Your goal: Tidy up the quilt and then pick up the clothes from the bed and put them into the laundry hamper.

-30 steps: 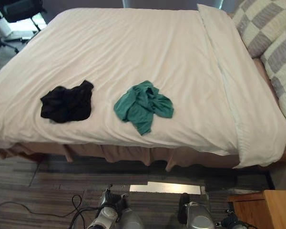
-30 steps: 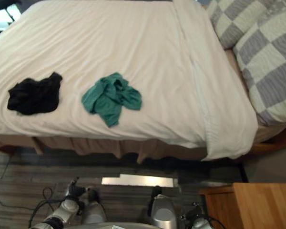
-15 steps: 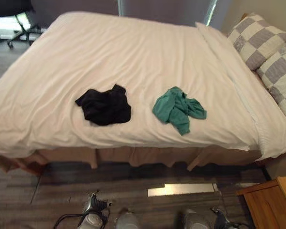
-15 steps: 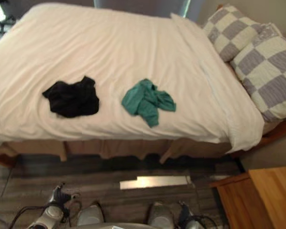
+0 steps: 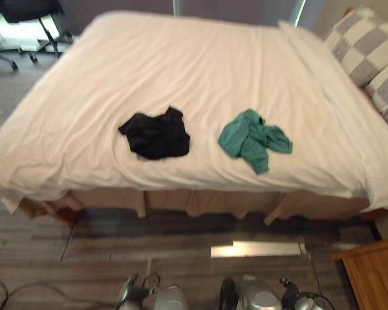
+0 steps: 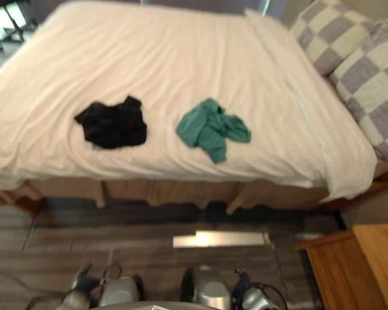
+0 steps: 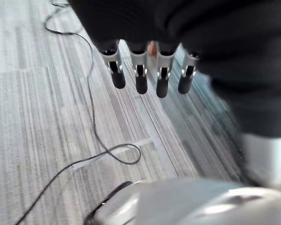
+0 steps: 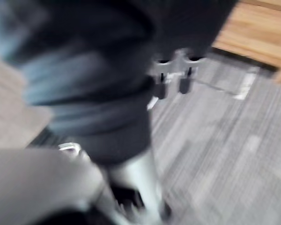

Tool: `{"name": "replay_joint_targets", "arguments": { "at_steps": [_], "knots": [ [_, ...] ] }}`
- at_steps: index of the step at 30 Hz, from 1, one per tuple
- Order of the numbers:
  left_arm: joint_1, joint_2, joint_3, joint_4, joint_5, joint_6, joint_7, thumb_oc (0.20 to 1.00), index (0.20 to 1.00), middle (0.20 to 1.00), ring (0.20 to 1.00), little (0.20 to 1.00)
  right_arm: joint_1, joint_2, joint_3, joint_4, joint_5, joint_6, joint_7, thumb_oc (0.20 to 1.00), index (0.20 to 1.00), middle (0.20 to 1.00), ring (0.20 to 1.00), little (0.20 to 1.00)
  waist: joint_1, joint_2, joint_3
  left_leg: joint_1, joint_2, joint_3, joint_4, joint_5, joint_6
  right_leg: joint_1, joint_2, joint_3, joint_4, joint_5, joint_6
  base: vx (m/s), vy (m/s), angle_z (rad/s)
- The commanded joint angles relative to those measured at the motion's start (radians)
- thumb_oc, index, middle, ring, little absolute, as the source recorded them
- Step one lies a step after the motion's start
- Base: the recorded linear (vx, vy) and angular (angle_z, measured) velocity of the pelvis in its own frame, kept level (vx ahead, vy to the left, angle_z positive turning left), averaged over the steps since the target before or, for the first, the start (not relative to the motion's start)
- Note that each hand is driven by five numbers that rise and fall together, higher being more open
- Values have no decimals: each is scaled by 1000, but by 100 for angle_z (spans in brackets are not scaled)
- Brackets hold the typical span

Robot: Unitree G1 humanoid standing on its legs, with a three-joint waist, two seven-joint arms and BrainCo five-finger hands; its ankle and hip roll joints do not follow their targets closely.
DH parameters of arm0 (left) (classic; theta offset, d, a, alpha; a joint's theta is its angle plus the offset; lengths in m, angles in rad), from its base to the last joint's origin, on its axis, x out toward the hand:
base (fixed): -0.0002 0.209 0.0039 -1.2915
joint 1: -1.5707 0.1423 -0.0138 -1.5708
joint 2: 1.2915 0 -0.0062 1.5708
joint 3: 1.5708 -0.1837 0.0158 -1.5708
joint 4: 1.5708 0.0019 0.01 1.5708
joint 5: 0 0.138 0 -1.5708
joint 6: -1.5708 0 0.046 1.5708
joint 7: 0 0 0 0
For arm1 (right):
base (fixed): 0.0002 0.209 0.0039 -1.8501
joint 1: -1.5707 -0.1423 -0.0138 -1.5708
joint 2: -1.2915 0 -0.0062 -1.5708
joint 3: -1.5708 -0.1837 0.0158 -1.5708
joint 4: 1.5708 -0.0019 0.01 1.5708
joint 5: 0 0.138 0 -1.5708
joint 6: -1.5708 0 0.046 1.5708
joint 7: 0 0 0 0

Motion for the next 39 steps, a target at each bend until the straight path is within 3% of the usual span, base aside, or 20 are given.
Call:
{"name": "replay_joint_targets", "arguments": {
  "at_steps": [1, 2, 4, 7, 8, 9, 10, 11, 13, 15, 16, 17, 19, 25, 29, 31, 34, 35, 38, 39],
  "knots": [
    [-53, 2, -50, -18, -28, 1, 24, 1000, 1000, 1000, 1000, 1000, -35, 1, 37, -77, 45, -7, -30, 1000, 1000, 1000, 1000, 1000, -1, 3, 39, 62, -68, 7, -286, -41, 88, 68, -43, 30, -422, 220, 144, 266, 274, -25],
    [-58, 2, -47, -22, -33, 0, 23, 1000, 1000, 1000, 1000, 1000, -43, -1, 39, -77, 42, -8, -31, 1000, 1000, 1000, 1000, 1000, 6, 14, 33, 61, -90, 4, -421, 4, 92, 66, -36, 37, -418, 214, 151, 260, 279, -8],
    [-70, 10, -47, -31, -42, -4, 18, 1000, 1000, 1000, 1000, 1000, -51, -7, 33, -76, 42, -8, -36, 1000, 1000, 1000, 1000, 1000, 24, 35, 35, 32, -73, 24, -578, 104, 72, 92, -8, 35, -413, 178, 151, 204, 200, 7],
    [-71, 27, -48, -24, -33, 4, 5, 1000, 1000, 1000, 1000, 1000, -42, 7, 28, -91, 32, -9, -39, 1000, 1000, 1000, 1000, 1000, 40, 25, 25, 90, -61, 41, -677, 131, 96, 101, 9, 33, -320, 137, 156, 350, 228, -40],
    [-72, 44, -48, -25, -29, 9, 2, 1000, 1000, 1000, 1000, 1000, -27, 36, 31, -102, 22, -7, -35, 1000, 1000, 1000, 1000, 1000, 44, -13, 27, 136, -71, 46, -672, 112, 126, 65, 1, 23, -141, 134, 188, 297, 160, -50],
    [-72, 44, -48, -25, -29, 9, 2, 1000, 1000, 1000, 1000, 1000, -28, 36, 31, -102, 22, -7, -35, 1000, 1000, 1000, 1000, 1000, 44, -12, 25, 133, -70, 46, -673, 114, 126, 62, 2, 23, -141, 136, 187, 284, 210, -60],
    [-124, 110, 0, 43, -61, 40, -38, 1000, 1000, 1000, 1000, 1000, -29, 40, 30, -108, 22, -6, -13, 1000, 1000, 1000, 1000, 1000, 18, -15, 21, 180, -62, 81, -685, 98, 137, 22, -25, 17, -35, 174, 233, 237, 225, -42],
    [-111, 125, -26, 19, 7, 30, 1, 1000, 1000, 1000, 1000, 1000, -24, 62, 34, -130, 24, -5, -19, 1000, 1000, 1000, 1000, 1000, -3, -24, 35, 233, -52, 97, -700, 77, 155, -59, -74, 0, 135, 233, 281, 339, 221, -51],
    [-107, 114, -27, 16, 10, 32, 4, 1000, 1000, 1000, 1000, 1000, -13, 71, 33, -152, 36, -5, -24, 1000, 1000, 1000, 1000, 1000, -10, -31, 27, 248, -51, 91, -712, 70, 154, -74, -87, 2, 108, 233, 276, 211, 34, -44],
    [-119, 104, -38, 20, 26, 34, 10, 1000, 1000, 1000, 1000, 1000, -12, 83, 36, -179, 45, -10, -28, 1000, 1000, 1000, 1000, 1000, -16, -44, 11, 245, -61, 57, -704, 49, 149, -59, -92, 28, -51, 210, 245, 231, -88, 16],
    [-116, 96, -39, 22, 15, 34, 11, 1000, 1000, 1000, 1000, 1000, -17, 74, 28, -186, 74, -14, -26, 1000, 1000, 1000, 1000, 1000, -31, -46, 10, 245, -68, 40, -700, 42, 145, -65, -84, 84, -156, 211, 232, 328, -176, 45],
    [-136, 98, -63, 17, 26, 30, 9, 1000, 1000, 1000, 1000, 1000, 12, 83, -4, -180, 110, -13, -30, 1000, 1000, 1000, 1000, 1000, -30, -83, -9, 232, -102, 9, -672, 19, 154, -24, -75, 188, -266, 221, 229, 241, -138, 50],
    [-121, 81, -49, 17, 16, 34, 20, 1000, 1000, 1000, 1000, 1000, 4, 82, -26, -155, 119, -4, -41, 1000, 1000, 1000, 1000, 1000, -30, -70, -15, 237, -98, 13, -669, 12, 157, -30, -73, 190, -265, 261, 246, 144, -98, 80],
    [-75, 31, -1, 83, -54, 39, 27, 1000, 1000, 1000, 1000, 1000, 21, 79, -110, -29, 170, 11, -59, 1000, 1000, 1000, 1000, 1000, -53, -49, -64, 266, -88, 12, -708, 18, 147, 23, -78, 184, -350, 262, 232, 161, -32, 31],
    [-27, 13, 124, 154, -171, 61, 64, 1000, 1000, 1000, 1000, 1000, 51, 44, -253, -9, 295, 6, -93, 1000, 1000, 1000, 1000, 1000, -67, -45, -104, 308, -85, 33, -755, 28, 134, 65, -81, 175, -396, 266, 239, 111, 12, -15],
    [43, 45, 249, 209, -238, 71, 91, 1000, 1000, 1000, 1000, 1000, 89, -15, -374, -55, 371, -13, -134, 1000, 1000, 1000, 1000, 1000, -70, -42, -126, 331, -82, 40, -783, 33, 129, 85, -84, 170, -412, 266, 246, 92, 17, -7],
    [97, 69, 324, 205, -271, 60, 105, 1000, 1000, 1000, 1000, 1000, 125, -73, -425, -143, 356, -35, -162, 1000, 1000, 1000, 1000, 1000, -70, -38, -136, 340, -83, 44, -801, 39, 124, 95, -85, 167, -418, 264, 250, 84, 37, -4],
    [137, 111, 397, 155, -302, 40, 131, 1000, 1000, 1000, 1000, 1000, 167, -148, -461, -301, 289, -49, -184, 1000, 1000, 1000, 1000, 1000, -69, -35, -138, 353, -82, 43, -813, 40, 121, 107, -85, 164, -420, 260, 253, 48, 21, 3],
    [138, 227, 471, -71, -308, -14, 197, 1000, 1000, 1000, 1000, 1000, 187, -252, -504, -479, 180, -74, -226, 1000, 1000, 1000, 1000, 1000, -66, -29, -142, 358, -80, 37, -820, 43, 116, 109, -87, 151, -414, 255, 258, 43, 22, 4],
    [139, 227, 472, -74, -308, -12, 197, 1000, 1000, 1000, 1000, 1000, 187, -251, -504, -481, 180, -73, -226, 1000, 1000, 1000, 1000, 1000, -66, -29, -144, 353, -81, 37, -820, 46, 116, 105, -87, 152, -415, 258, 257, 25, 5, 15]
  ]
}}
